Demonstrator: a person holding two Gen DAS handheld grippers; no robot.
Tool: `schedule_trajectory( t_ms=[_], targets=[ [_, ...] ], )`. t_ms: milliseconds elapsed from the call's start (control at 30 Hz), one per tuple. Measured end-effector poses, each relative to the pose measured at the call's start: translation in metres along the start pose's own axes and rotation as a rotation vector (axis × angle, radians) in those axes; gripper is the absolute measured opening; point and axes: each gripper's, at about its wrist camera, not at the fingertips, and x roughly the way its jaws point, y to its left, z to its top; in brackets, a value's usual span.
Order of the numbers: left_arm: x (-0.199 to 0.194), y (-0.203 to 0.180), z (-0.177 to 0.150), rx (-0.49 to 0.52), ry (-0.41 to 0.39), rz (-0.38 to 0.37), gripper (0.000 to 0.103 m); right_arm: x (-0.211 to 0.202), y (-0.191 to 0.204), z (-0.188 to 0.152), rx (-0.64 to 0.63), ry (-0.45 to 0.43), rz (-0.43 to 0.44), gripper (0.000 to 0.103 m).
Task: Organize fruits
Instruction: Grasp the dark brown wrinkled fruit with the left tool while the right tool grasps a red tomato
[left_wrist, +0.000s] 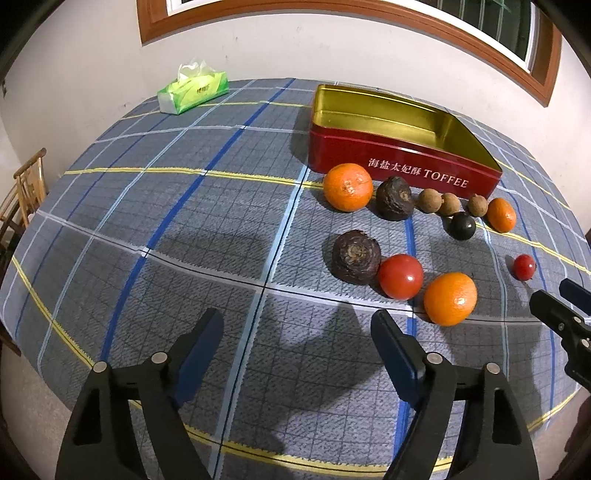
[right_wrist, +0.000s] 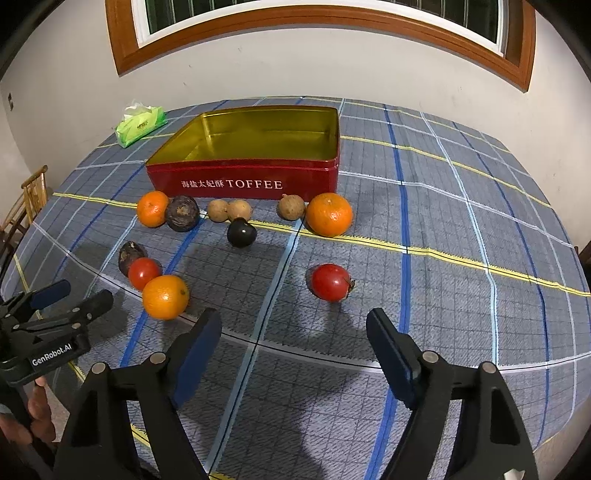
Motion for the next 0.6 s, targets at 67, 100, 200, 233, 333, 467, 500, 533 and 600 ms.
schedule_trajectory(
  t_ms=[67,100,200,233,333,467,500,533,600],
  targets=[
    [0.002,0.002,0.0,0.0,0.002,-0.005,0.078,0.002,-0.002,-0.001,0.006,0.007,0.009,0.072],
    [0.002,0.002,0.0,0.0,0.003,-0.005,0.078,0.004,-0.003,-0.001,0.01,0.014,0.012,0.07],
    [0.003,0.002,0.0,0.006,0.004,-0.008,0.077,0.009,-0.004,-0.003,0.011,0.028,0.018,0.064],
    [0.004,0.001,0.0,0.01,0.007,-0.009,0.077,0.01,-0.005,-0.003,0.011,0.032,0.019,0.061],
    [0.007,0.0,0.001,0.02,0.009,-0.015,0.074,0.016,-0.006,-0.003,0.01,0.044,0.02,0.057],
    [0.011,-0.001,0.003,0.028,0.014,-0.024,0.07,0.023,-0.01,-0.002,0.018,0.055,0.02,0.051],
    [0.012,-0.002,0.004,0.029,0.014,-0.026,0.07,0.024,-0.012,-0.001,0.02,0.055,0.018,0.051],
    [0.013,-0.002,0.005,0.03,0.013,-0.029,0.07,0.026,-0.013,0.0,0.021,0.054,0.015,0.051],
    [0.015,-0.002,0.006,0.034,0.015,-0.031,0.069,0.03,-0.016,0.002,0.026,0.058,0.006,0.049]
  ],
)
